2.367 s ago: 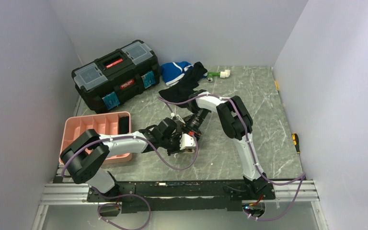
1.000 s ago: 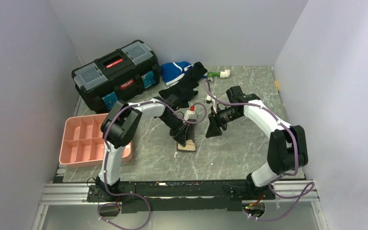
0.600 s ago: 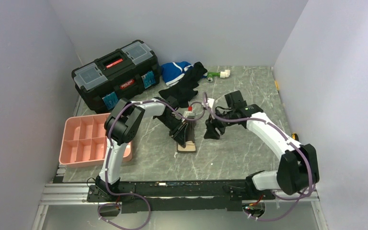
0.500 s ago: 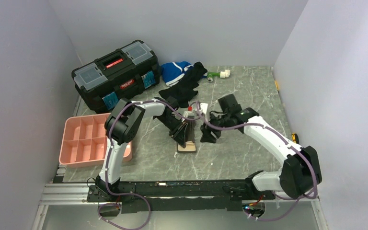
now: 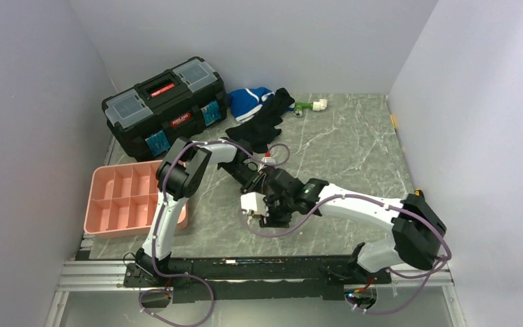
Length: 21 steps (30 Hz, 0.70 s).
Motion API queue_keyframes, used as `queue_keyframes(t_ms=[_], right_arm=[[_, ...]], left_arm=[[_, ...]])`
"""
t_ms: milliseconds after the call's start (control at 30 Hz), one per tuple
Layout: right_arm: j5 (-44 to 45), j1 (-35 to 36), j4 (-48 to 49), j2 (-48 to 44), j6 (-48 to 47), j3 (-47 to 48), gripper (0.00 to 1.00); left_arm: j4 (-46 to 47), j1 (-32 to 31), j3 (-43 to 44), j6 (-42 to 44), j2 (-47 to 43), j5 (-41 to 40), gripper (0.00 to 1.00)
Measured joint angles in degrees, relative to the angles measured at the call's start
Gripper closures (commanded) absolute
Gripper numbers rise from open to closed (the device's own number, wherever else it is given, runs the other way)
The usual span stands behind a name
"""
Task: Roll the underwear
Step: Roll the underwear to the center of the board.
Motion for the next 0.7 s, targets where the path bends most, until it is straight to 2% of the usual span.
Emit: queue_keyframes(t_ms=[200, 700], right_arm=[[6.3, 5.2, 1.8, 5.1, -1.6, -1.3, 0.49], [13.6, 5.5, 5.6, 7.8, -4.2, -2.4, 0.50]], left_arm=[[-1.8, 0.0, 0.9, 0.0, 1.2, 1.0, 1.00], [-2.7, 0.1, 1.4, 0.3, 1.7, 1.4, 1.00]])
